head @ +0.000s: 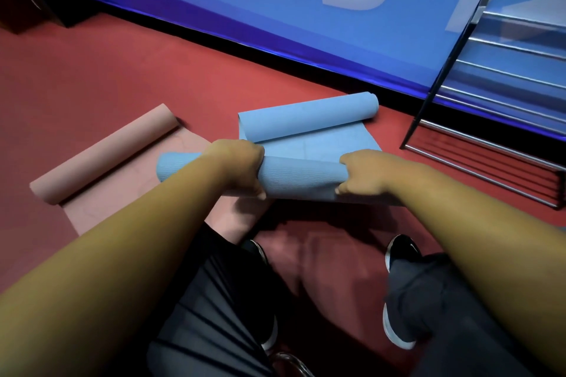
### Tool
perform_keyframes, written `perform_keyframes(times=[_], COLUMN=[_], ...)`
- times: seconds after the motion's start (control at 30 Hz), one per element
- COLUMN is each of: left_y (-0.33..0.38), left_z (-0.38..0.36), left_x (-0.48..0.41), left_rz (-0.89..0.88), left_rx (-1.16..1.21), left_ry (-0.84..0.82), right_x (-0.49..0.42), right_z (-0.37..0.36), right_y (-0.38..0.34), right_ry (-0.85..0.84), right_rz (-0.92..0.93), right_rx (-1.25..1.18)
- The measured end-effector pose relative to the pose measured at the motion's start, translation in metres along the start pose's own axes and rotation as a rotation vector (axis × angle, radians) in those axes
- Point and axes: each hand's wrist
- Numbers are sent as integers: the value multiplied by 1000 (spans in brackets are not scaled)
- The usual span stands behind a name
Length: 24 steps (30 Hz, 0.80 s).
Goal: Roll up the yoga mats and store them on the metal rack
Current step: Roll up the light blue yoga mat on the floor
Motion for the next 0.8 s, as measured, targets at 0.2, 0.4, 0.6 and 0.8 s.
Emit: perform_keyframes(times=[0.2, 0.4, 0.6, 0.8], left_y=[-3, -5, -6, -6], left_z=[-10, -17, -18, -21], left_x=[-11, -10, -14, -13], left_rz=[-83, -114, -134, -55], left_rx=[162, 312, 294, 296], left_ry=[-127, -290, -352, -300], right_x=[-2, 2, 4, 4], right_z=[1, -2, 2, 3], right_y=[0, 4, 6, 14], right_ry=[-141, -234, -118, 29], right_rz=[39, 5, 73, 64], right_rx=[-13, -91, -51, -102])
Point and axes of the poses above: each hand's wrist, its own x-axis away from the middle knuckle, its own z-axis out of the back of the hand, y = z × x
